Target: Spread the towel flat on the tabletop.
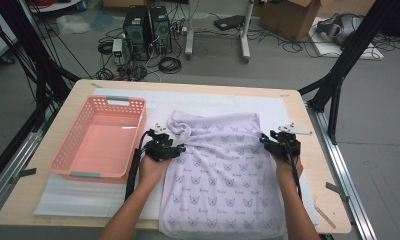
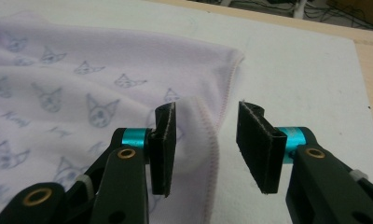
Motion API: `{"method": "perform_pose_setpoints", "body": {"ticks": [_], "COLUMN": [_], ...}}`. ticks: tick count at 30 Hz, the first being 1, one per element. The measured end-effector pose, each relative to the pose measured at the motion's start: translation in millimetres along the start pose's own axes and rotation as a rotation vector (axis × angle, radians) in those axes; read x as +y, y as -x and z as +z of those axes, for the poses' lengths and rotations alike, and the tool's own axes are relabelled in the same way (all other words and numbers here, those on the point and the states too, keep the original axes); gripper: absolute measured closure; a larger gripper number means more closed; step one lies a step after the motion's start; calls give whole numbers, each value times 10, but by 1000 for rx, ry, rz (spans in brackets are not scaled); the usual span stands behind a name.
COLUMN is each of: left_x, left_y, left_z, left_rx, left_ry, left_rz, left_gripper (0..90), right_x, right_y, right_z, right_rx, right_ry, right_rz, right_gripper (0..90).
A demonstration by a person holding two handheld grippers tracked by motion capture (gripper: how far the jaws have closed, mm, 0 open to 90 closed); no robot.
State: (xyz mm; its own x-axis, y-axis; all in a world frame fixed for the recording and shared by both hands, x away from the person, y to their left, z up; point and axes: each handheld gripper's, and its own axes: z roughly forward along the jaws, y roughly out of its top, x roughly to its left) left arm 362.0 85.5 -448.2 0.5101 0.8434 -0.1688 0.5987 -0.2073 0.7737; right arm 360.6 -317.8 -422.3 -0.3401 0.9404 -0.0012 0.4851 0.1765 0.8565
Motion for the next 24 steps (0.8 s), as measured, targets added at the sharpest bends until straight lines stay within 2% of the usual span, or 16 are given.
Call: {"method": "perform_pose_setpoints", "body": {"ticks": [2,5,9,14,15,16,20,22,24], "left_x": [-58,-115,-199,-334,-353,-369,-411,-432,-448], "left_y": [33,93,152,193,195,200,215,204,197], "left_z": [-55,-124,-216,-334,-350,-363,-407,-434,-452], "left_rx": [-2,-9,-19,-25,-26,-26,-34,-44,-56], "left_ry": [9,-10,-16,3,7,12,13,16,18], "left_rz": [18,56,72,80,83,79,78,73,50], "left_gripper": [474,480,484,483,482,483,481,481,481], "right_x": [-11,-52,-168,-417,-462,-486,-547,-587,-624], "right_y": [-16,-47,-100,-117,-112,-99,-67,-83,-98], "right_z": [-67,-171,-311,-564,-602,-628,-740,-774,-795], "right_rx": [17,55,95,117,110,109,110,114,120], "right_ry": [1,0,-25,-24,-31,-45,-47,-64,-76], "right_rz": [-24,-44,-91,-87,-99,-105,-66,-76,-83], "right_gripper": [564,564,560,554,555,555,553,553,555]}}
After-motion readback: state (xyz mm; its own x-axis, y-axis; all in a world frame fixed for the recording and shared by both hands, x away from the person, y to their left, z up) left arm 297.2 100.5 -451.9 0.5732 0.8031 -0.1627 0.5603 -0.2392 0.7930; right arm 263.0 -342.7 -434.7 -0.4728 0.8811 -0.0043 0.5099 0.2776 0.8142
